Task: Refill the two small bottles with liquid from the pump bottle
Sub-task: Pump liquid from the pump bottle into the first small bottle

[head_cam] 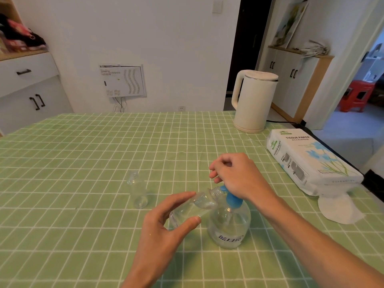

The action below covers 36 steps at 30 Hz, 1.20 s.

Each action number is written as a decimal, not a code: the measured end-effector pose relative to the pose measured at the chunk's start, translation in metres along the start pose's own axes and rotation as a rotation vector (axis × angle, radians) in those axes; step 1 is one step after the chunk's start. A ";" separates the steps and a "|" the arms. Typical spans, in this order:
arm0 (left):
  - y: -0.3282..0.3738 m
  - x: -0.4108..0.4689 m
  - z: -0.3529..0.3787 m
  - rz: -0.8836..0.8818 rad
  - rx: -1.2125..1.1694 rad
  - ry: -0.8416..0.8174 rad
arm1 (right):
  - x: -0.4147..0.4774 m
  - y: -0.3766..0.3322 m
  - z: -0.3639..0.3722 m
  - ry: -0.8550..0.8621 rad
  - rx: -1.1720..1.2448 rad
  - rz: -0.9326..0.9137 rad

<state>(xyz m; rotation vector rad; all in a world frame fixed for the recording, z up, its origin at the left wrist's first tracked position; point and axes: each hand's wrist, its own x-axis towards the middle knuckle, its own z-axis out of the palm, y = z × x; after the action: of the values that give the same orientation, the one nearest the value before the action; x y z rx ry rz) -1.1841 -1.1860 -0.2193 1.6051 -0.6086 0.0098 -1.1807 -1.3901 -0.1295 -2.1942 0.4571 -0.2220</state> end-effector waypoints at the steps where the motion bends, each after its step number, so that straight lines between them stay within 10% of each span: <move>1: 0.000 0.000 0.001 -0.004 0.000 0.003 | 0.000 0.002 0.001 0.000 -0.001 0.002; 36: 0.002 0.000 0.001 -0.020 0.007 0.001 | -0.003 0.000 0.000 -0.017 0.000 -0.022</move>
<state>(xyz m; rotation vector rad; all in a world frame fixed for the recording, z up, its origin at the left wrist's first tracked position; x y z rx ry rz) -1.1850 -1.1866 -0.2174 1.6180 -0.5930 -0.0019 -1.1835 -1.3892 -0.1299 -2.2001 0.4233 -0.2159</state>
